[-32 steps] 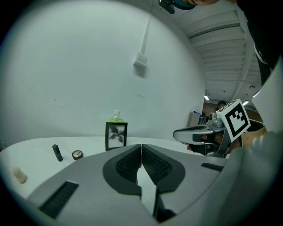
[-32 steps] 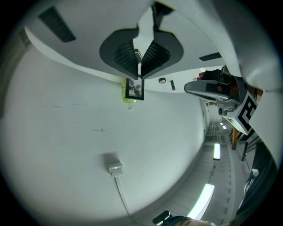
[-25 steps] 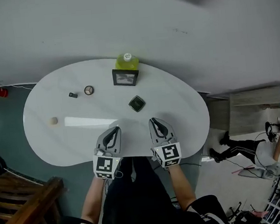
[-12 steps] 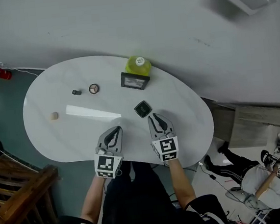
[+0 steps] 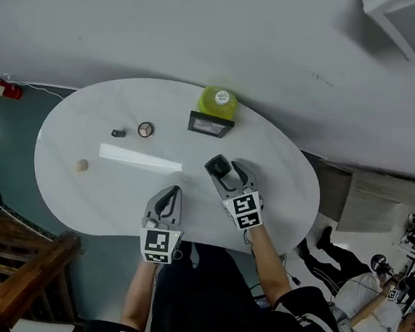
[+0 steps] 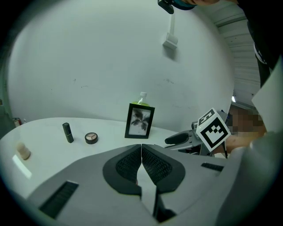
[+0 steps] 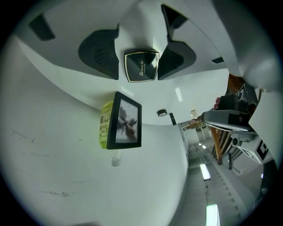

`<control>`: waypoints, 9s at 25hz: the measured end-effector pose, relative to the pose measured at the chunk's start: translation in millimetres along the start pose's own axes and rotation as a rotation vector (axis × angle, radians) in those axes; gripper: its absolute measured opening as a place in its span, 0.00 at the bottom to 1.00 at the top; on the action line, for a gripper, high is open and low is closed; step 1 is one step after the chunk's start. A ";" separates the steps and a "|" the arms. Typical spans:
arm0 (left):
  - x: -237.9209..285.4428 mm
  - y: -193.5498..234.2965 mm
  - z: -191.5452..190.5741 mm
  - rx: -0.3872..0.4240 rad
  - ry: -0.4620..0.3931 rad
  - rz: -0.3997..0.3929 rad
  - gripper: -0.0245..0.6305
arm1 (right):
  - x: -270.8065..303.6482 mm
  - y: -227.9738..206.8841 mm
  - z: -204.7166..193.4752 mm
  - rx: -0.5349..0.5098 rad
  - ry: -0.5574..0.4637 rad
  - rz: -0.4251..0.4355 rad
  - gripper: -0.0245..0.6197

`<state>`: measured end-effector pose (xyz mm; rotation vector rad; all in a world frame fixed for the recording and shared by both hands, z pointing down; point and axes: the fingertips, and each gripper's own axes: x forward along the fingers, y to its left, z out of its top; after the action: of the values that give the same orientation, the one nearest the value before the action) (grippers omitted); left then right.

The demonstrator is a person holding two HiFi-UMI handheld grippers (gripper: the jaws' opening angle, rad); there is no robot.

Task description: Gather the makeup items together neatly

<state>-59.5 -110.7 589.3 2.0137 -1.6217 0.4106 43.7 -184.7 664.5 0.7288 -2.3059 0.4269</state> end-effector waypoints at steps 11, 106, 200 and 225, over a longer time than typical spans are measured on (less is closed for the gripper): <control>6.4 12.5 -11.0 -0.039 0.029 0.023 0.07 | 21.4 4.8 -13.7 -0.016 0.059 0.012 0.48; -137.1 -16.4 -154.2 -0.191 -0.038 0.304 0.07 | -34.5 172.5 -116.7 -0.475 0.222 0.488 0.49; -214.7 106.2 59.1 -0.017 -0.312 0.468 0.07 | -76.2 211.5 185.9 -0.285 -0.425 0.279 0.10; -122.1 257.7 16.7 -0.106 -0.148 0.295 0.07 | 137.6 221.3 203.6 -0.272 -0.160 0.222 0.24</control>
<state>-339.2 -59.8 562.7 1.7672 -1.9983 0.2784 -277.5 -160.0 589.8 0.3867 -2.5415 0.1499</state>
